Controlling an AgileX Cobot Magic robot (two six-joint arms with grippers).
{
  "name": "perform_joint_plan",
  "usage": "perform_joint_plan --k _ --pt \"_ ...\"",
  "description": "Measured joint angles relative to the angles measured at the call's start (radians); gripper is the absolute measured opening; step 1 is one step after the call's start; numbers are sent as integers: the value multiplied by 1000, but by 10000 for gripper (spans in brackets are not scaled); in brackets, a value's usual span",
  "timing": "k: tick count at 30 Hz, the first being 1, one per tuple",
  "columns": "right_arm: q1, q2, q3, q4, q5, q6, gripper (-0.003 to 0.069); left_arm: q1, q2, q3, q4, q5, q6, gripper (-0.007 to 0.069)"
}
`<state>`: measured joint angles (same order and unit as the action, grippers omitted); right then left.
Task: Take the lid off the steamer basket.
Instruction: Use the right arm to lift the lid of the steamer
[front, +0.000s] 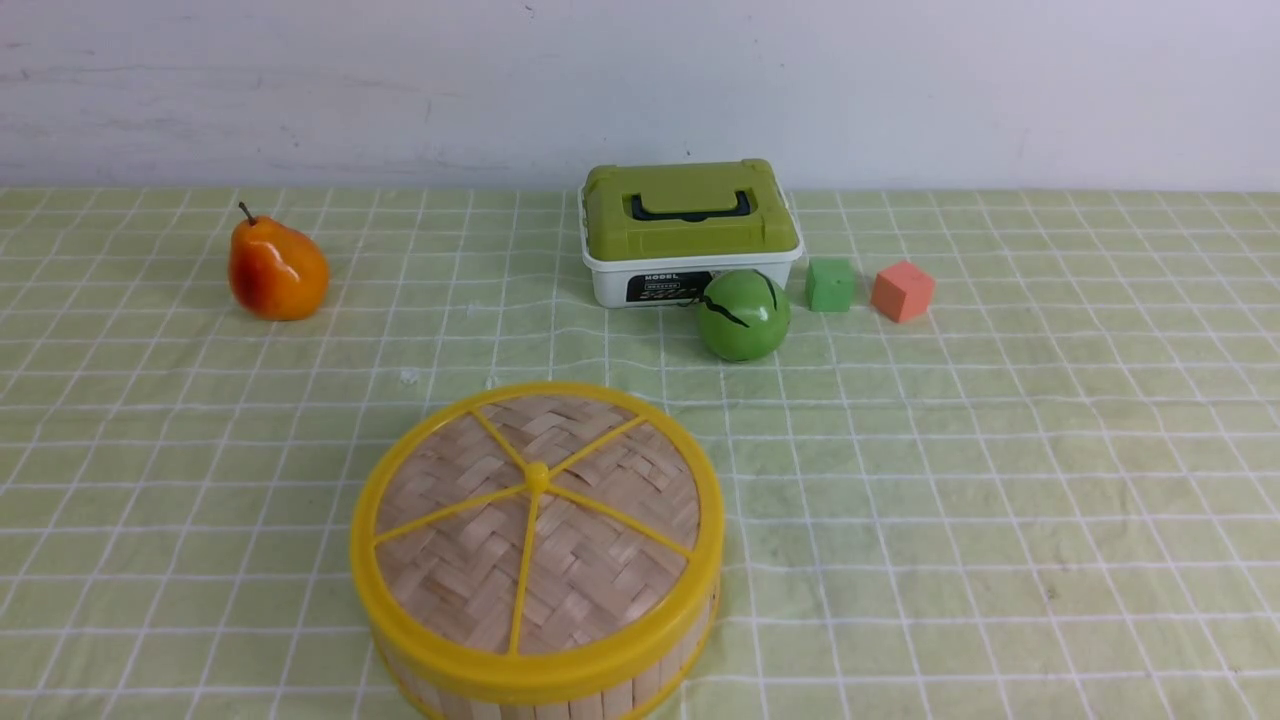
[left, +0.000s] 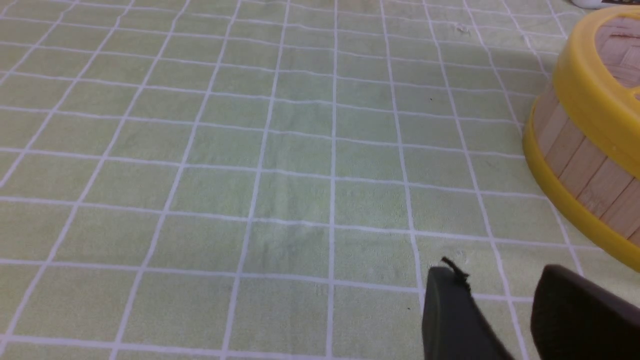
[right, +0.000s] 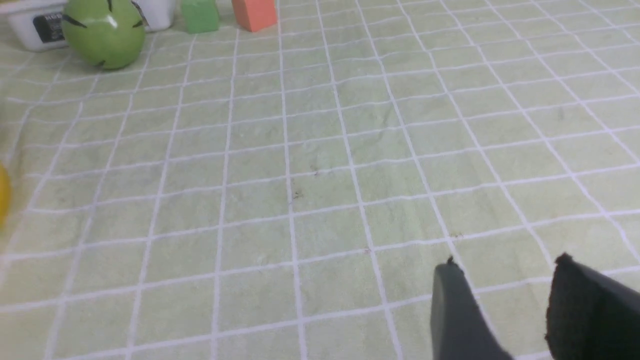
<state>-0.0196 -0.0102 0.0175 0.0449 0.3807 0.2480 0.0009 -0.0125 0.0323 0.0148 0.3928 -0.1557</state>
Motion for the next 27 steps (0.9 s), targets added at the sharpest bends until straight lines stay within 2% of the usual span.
perform_joint_plan --k 4,5,6,7,10,17,20,23,24,25,27 --pt "0 0 7 238 -38 184 241 0 0 0 0 0 0 239" --pt "0 0 9 390 -60 290 241 0 0 0 0 0 0 239" --pt "0 0 9 408 -60 301 241 0 0 0 0 0 0 239" --pt "0 0 9 530 -81 371 241 0 0 0 0 0 0 239" --pt "0 0 9 583 -90 397 241 0 0 0 0 0 0 239" --pt "0 0 9 524 -99 353 241 0 0 0 0 0 0 239" --pt "0 0 4 465 -109 219 241 0 0 0 0 0 0 239" --pt "0 9 -84 402 -74 -5 227 0 0 0 0 0 0 239" --pt "0 12 -94 393 -70 -21 221 0 0 0 0 0 0 239" --pt "0 72 -201 355 -20 -153 184 0 0 0 0 0 0 239" --pt "0 166 -313 309 55 -248 115 0 0 0 0 0 0 239"
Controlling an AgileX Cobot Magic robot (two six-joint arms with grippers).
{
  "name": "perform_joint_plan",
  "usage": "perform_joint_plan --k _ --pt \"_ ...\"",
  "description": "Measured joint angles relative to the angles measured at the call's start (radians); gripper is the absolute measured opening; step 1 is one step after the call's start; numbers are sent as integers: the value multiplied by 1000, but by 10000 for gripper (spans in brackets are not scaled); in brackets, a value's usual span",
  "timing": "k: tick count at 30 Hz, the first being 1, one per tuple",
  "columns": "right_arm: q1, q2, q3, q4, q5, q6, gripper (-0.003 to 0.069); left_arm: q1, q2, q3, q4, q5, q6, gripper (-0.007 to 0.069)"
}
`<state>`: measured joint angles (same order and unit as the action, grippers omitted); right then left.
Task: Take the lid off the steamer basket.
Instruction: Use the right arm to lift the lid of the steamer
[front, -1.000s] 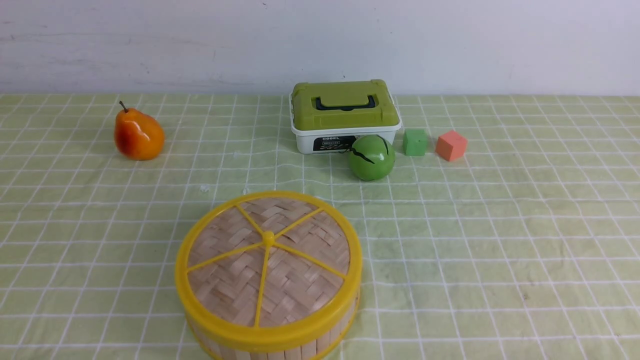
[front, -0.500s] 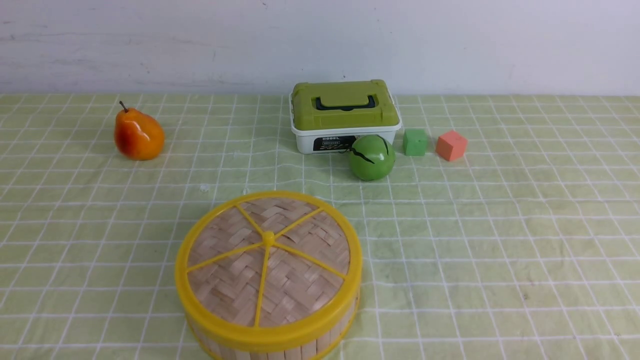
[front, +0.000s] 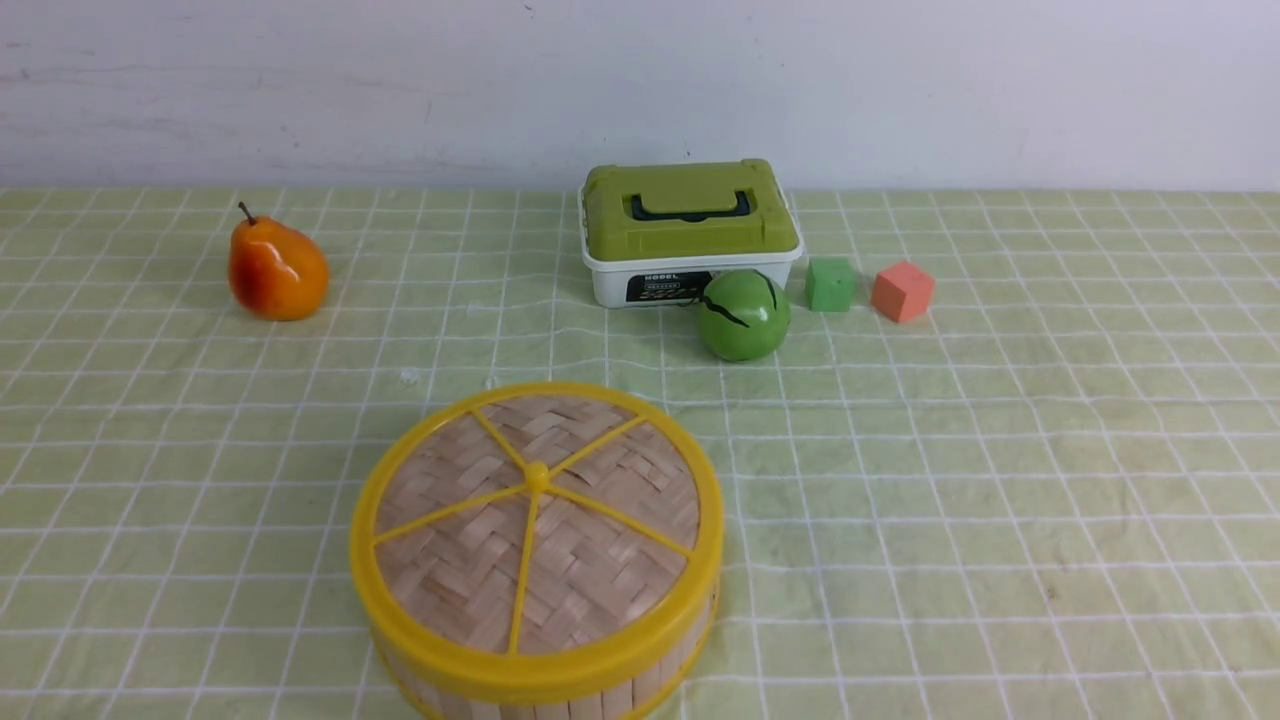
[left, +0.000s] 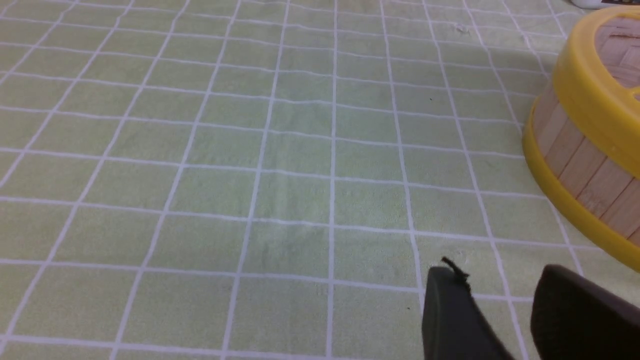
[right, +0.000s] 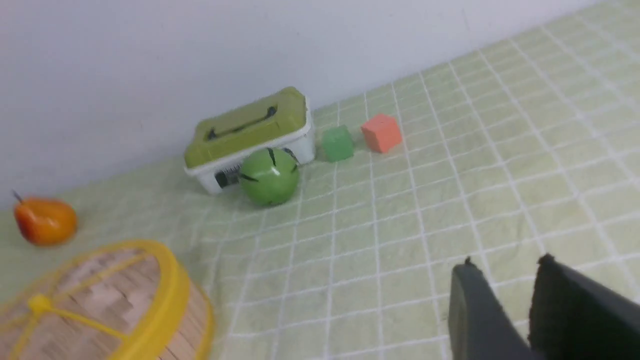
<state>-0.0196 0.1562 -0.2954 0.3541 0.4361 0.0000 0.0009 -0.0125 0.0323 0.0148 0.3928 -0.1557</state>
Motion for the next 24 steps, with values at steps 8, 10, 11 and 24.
perform_joint_plan --k 8,10,11,24 --pt "74 575 -577 -100 454 -199 -21 0 0 0 0 0 0 239" --pt "144 690 -690 -106 551 -238 -20 0 0 0 0 0 0 239" --pt "184 745 -739 -114 591 -253 -18 0 0 0 0 0 0 239" --pt "611 1348 -1196 -201 714 -279 -3 0 0 0 0 0 0 239"
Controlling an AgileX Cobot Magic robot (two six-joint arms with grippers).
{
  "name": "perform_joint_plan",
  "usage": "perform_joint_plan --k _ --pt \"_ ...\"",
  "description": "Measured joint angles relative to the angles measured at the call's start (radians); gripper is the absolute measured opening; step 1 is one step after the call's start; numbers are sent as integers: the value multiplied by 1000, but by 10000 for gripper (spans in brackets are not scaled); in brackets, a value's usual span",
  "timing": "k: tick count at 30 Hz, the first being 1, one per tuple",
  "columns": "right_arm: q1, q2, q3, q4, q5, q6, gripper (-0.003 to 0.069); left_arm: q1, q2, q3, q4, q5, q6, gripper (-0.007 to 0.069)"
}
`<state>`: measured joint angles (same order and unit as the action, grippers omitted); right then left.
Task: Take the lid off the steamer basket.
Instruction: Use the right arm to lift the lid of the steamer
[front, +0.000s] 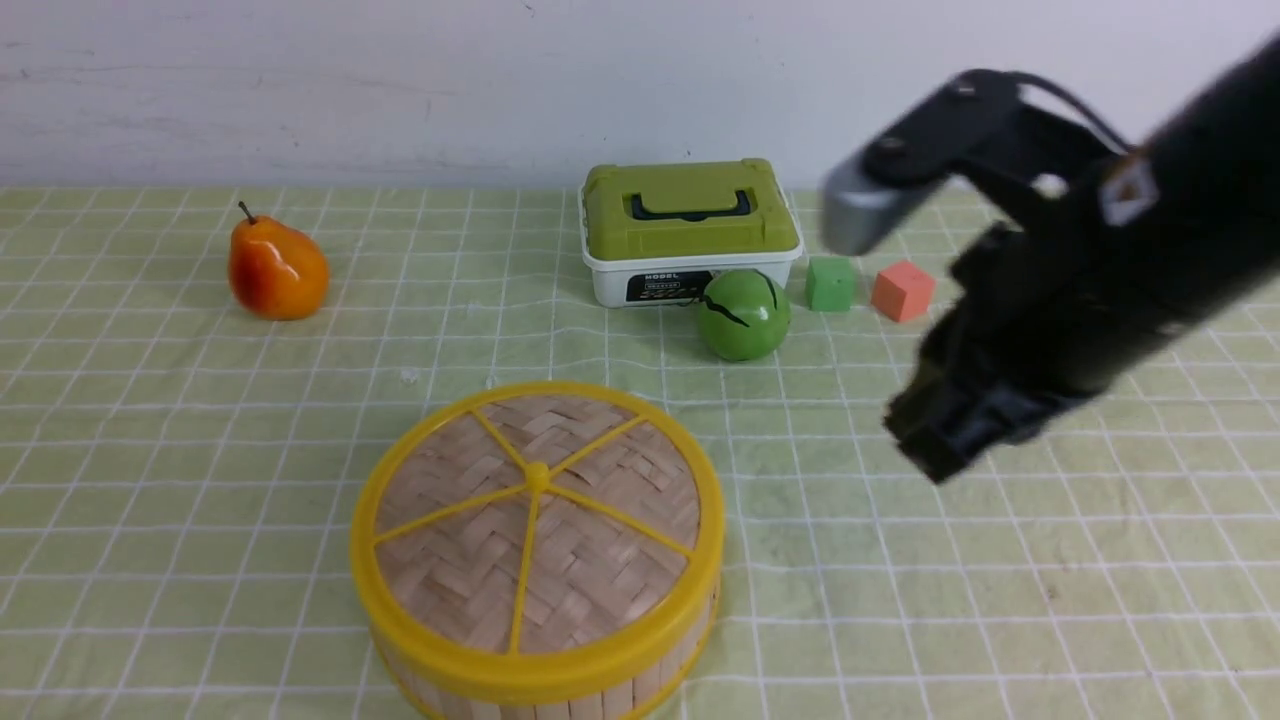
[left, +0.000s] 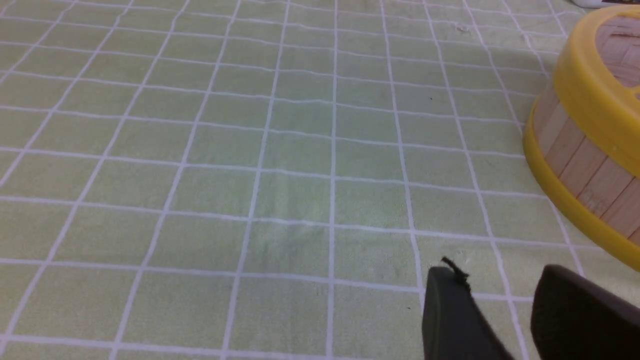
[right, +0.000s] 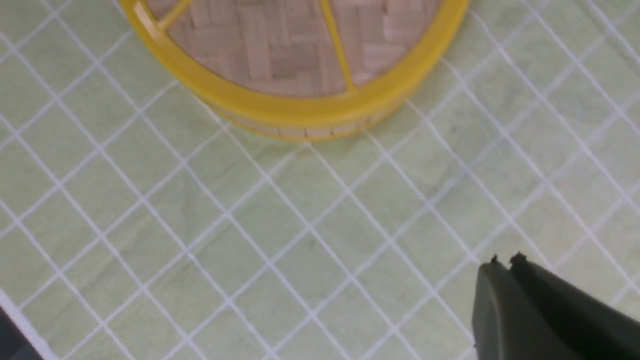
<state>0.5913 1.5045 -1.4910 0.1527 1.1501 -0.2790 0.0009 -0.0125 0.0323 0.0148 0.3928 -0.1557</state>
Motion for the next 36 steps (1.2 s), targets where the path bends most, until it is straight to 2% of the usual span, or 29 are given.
perform_joint_plan --k 5,9,13,14,15,16,20,23,28,34,35,36 --pt "41 229 -226 1 21 16 20 0 0 0 0 0 0 239" --pt "64 362 -362 13 62 21 80 0 0 0 0 0 0 239" --pt "113 504 -506 38 74 24 255 0 0 0 0 0 0 239" --pt "116 504 -506 39 73 24 265 0 0 0 0 0 0 239" --pt "131 544 -547 40 56 25 346 0 0 0 0 0 0 239" --pt "139 562 -564 42 39 27 386 0 0 0 0 0 0 239" --pt "147 610 -594 65 -20 34 468 0 0 0 0 0 0 239" --pt "147 639 -598 65 -33 35 478 0 0 0 0 0 0 239" --pt "147 681 -598 64 -22 47 444 0 0 0 0 0 0 239" --pt "147 696 -599 64 -12 50 294 0 0 0 0 0 0 239" --pt "147 696 -599 64 -12 50 294 0 0 0 0 0 0 239" --pt "147 697 -600 64 -12 50 227 0 0 0 0 0 0 239"
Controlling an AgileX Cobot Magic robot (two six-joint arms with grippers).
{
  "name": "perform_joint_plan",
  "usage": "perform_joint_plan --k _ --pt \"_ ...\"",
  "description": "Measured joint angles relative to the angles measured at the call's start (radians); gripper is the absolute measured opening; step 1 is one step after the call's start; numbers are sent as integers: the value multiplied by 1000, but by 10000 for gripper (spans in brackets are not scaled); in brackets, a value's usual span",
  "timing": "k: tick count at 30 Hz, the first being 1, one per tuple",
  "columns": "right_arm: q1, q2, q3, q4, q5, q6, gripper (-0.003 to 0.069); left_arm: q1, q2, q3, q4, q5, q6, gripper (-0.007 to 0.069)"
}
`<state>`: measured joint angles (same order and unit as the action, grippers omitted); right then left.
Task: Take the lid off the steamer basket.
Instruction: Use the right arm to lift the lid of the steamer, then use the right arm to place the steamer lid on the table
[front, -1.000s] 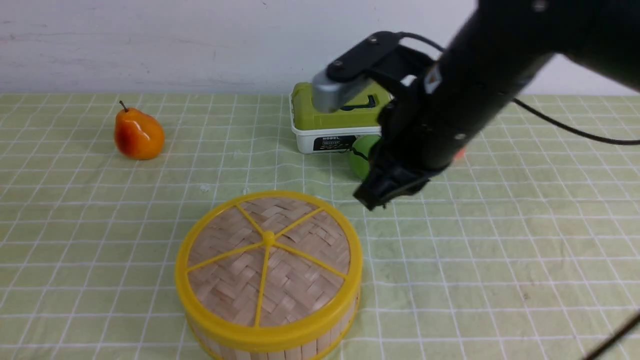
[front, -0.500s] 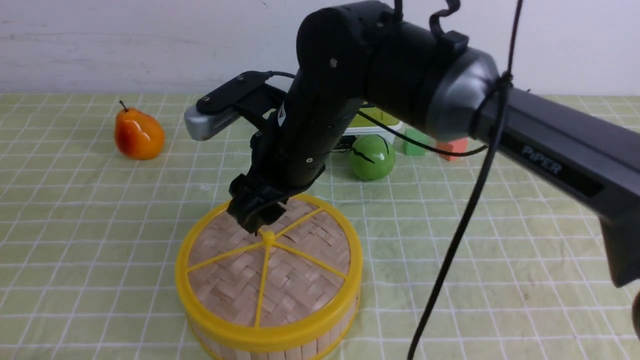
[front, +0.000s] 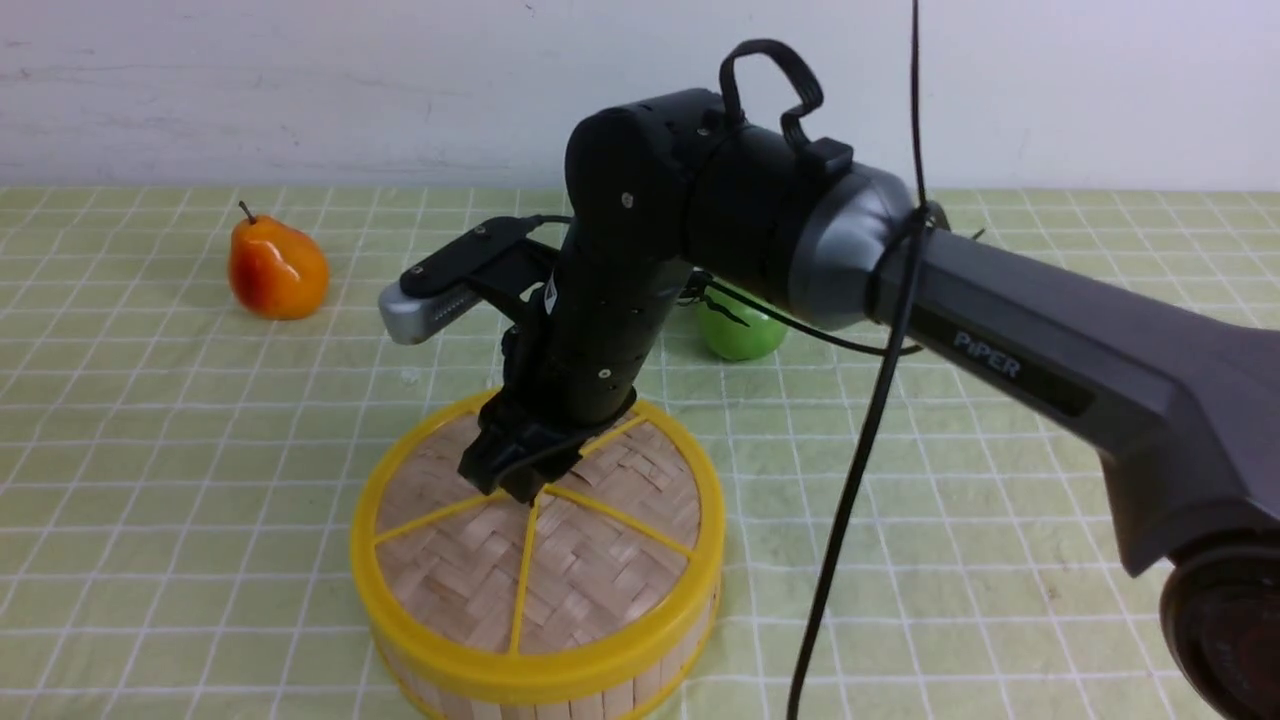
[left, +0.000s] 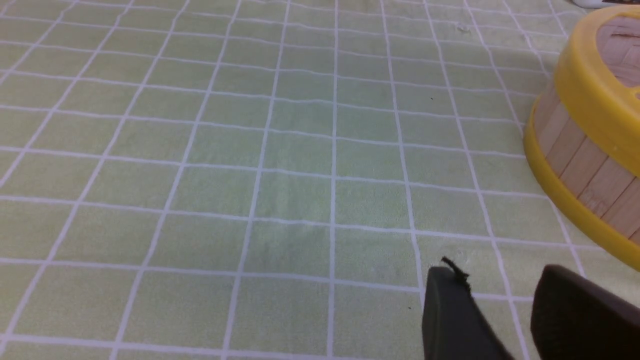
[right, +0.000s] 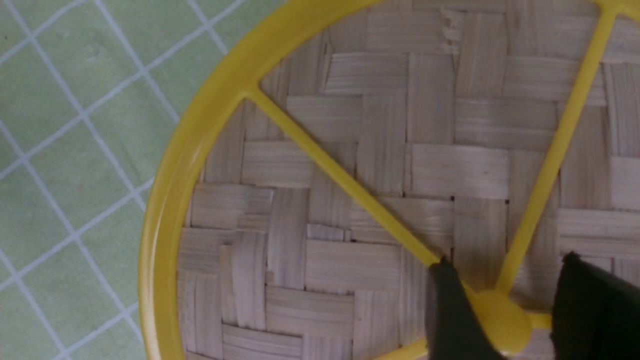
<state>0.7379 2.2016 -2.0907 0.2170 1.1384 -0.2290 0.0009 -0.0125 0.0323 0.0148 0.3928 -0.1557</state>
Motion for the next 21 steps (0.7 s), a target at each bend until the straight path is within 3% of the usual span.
perform_joint_plan --k 1,3,5,13,21 --pt "0 0 -1 0 0 0 220 0 0 0 0 0 0 239" --pt "0 0 -2 2 2 0 118 0 0 0 0 0 0 239" --pt "0 0 -4 1 3 0 73 0 0 0 0 0 0 239" --pt "-9 -58 2 -4 34 -9 77 0 0 0 0 0 0 239" --pt "-122 -322 4 -6 111 -50 77 0 0 0 0 0 0 239"
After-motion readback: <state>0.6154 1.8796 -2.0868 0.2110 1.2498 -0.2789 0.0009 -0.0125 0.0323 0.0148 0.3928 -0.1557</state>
